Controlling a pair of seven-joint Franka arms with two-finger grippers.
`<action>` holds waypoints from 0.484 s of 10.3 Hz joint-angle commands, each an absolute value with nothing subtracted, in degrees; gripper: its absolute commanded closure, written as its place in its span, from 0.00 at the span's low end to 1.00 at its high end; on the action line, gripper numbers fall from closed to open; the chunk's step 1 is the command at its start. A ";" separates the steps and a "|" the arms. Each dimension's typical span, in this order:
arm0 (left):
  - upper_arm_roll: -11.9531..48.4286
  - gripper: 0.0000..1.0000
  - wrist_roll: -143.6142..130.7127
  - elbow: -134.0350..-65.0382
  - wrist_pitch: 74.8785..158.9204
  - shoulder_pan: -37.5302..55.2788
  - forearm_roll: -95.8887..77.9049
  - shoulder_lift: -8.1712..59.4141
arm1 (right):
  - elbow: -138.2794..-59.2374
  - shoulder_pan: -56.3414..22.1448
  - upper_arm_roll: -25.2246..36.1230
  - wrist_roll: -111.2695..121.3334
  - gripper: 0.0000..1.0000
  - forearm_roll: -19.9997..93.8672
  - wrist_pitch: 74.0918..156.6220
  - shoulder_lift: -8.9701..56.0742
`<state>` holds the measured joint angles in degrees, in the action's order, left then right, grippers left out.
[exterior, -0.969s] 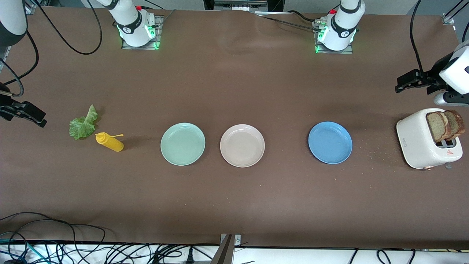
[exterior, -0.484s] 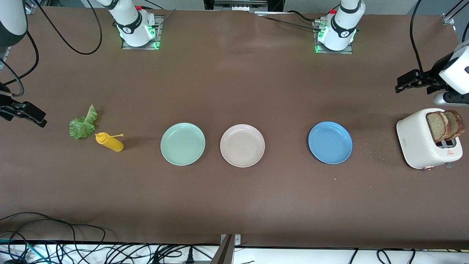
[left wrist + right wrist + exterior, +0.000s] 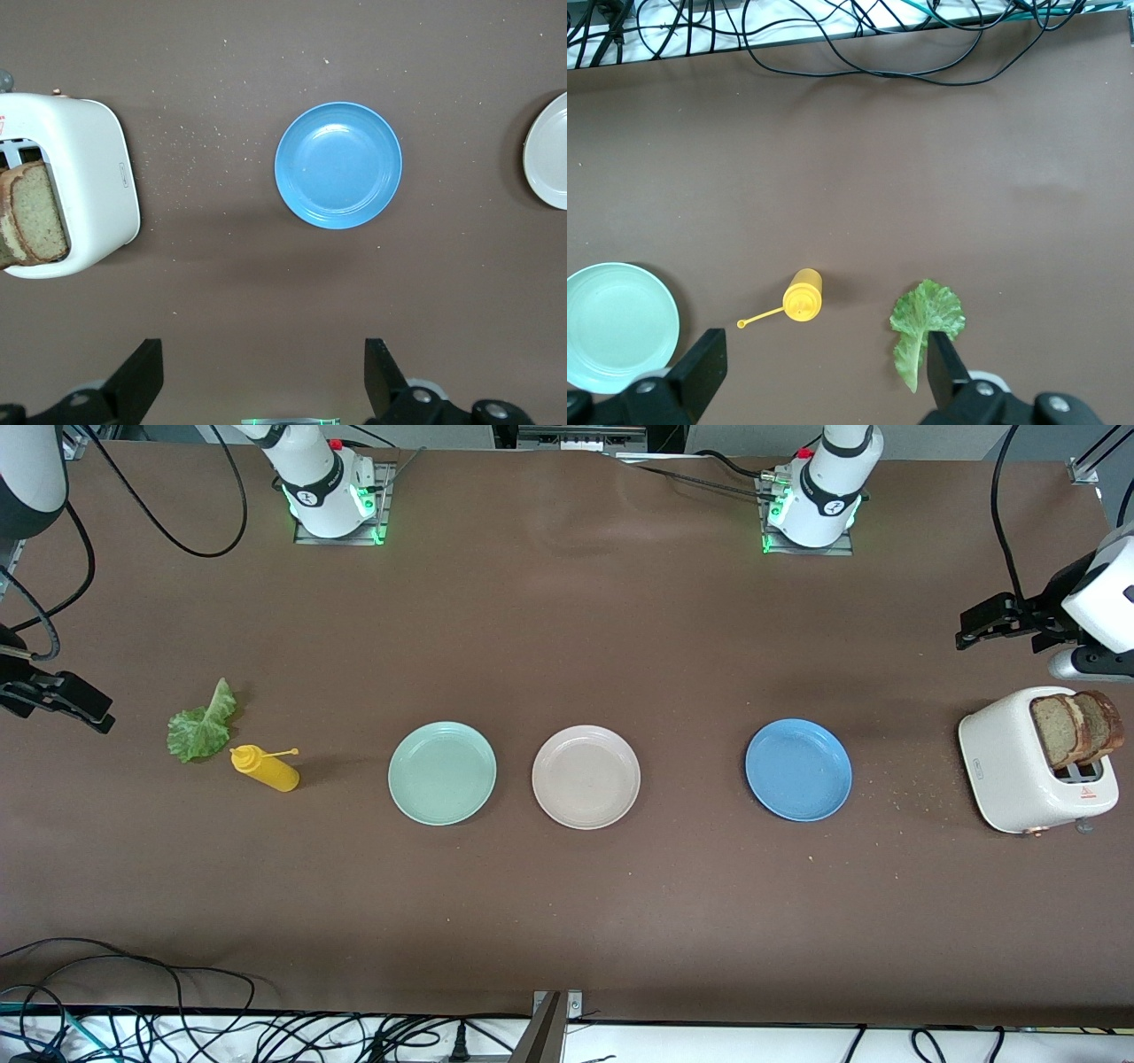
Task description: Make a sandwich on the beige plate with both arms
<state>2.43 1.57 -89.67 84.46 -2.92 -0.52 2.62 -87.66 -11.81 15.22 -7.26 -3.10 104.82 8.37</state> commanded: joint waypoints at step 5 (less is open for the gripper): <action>2.37 0.00 2.90 -88.42 82.27 -3.34 -2.20 2.99 | -87.36 -11.69 15.29 -7.56 0.00 -2.72 104.33 8.26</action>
